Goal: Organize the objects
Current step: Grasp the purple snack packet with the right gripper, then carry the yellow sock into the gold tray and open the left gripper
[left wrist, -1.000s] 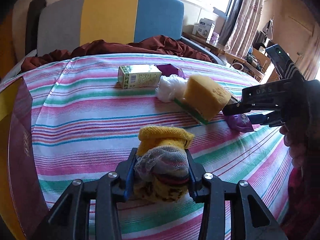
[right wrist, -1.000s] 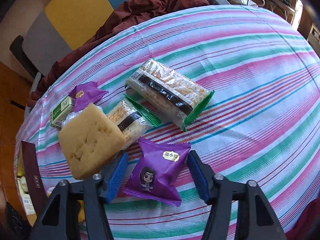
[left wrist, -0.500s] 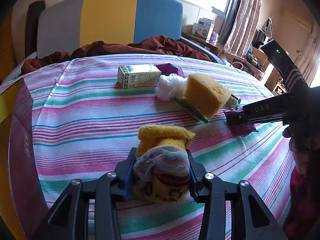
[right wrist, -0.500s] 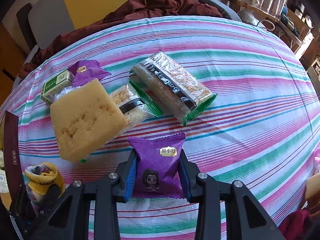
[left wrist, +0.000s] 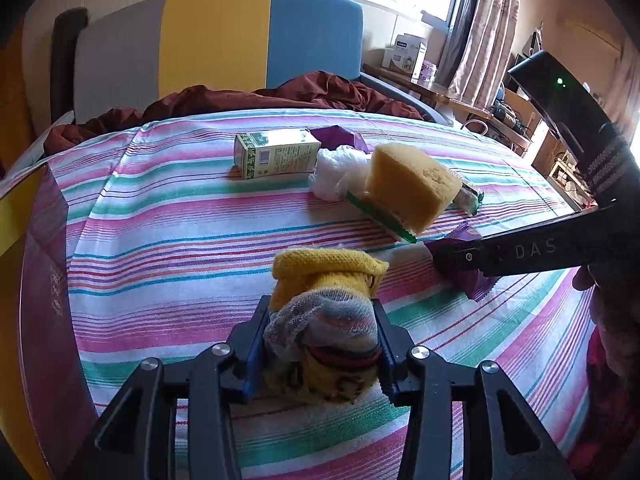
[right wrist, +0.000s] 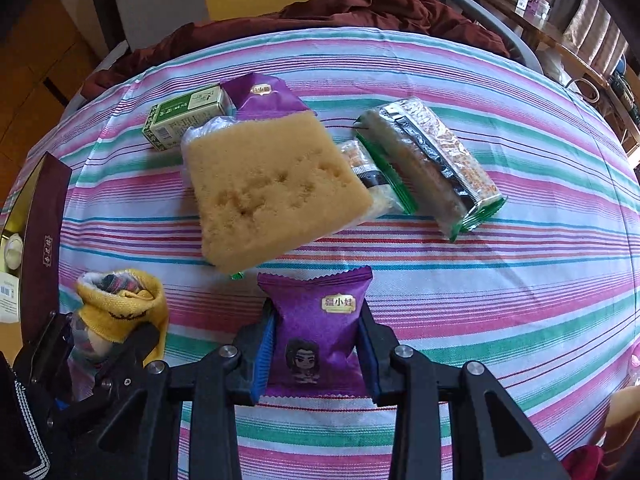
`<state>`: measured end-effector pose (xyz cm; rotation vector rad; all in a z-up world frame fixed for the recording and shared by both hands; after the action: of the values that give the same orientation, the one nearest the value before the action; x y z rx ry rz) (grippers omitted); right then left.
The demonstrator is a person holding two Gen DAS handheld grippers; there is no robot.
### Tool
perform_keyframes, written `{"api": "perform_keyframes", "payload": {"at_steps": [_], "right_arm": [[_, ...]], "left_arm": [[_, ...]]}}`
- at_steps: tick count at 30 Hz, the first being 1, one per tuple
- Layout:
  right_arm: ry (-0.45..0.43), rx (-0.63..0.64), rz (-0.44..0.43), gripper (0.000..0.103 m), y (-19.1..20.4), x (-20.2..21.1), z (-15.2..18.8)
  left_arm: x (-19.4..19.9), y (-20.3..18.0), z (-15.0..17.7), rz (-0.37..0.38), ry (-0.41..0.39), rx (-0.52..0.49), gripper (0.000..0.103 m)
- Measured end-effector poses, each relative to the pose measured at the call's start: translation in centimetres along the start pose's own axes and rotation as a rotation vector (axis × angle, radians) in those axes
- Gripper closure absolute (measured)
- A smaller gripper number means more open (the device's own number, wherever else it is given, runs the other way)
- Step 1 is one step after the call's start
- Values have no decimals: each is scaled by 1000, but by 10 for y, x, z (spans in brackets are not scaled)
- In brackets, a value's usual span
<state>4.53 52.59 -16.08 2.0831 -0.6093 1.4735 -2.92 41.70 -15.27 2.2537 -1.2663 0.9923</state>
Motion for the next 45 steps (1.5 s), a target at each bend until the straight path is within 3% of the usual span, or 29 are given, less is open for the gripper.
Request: {"api": "perform_keyframes", "payload": {"at_steps": [6,14,20,25,30,34,38,45], "right_arm": [[-27,89,2,67,14,1,-4],[-40,141,1,67,22,0,-6],[-61,180,32,67,31,-4,-2],[-68,192,42,67,32,-3,5],[-75,203,57,67,34,-3,10],[-71,203,57,67,35,-4,8],[-62,192,52,67,32,-8,7],[-49,153,31,66,28,-11,5]], "left_arm": [[13,-3,7,1,12,-4,62],[47,-10,20,70,32,37,63],[102,6,5,65,-54,51,63],[152,65,-5,-23,-137,140,63],[186,149,3,-202,-161,229,62],[195,208,30,-312,-109,302,62],[191,250,61,-371,-30,367,62],[160,287,103,-373,109,454,62]]}}
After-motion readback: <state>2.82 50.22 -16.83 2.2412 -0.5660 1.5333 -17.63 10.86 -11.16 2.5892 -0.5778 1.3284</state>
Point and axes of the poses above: each gripper's, at about its wrist camera, not at the fingertips, and x roughly against the way its jaws point, y to its left, z to its underside, the point moved 10 cm from there along -x, roughly the way its jaws point, and after that the axes turned 11 degrees about -x, right-handed, at the moved point
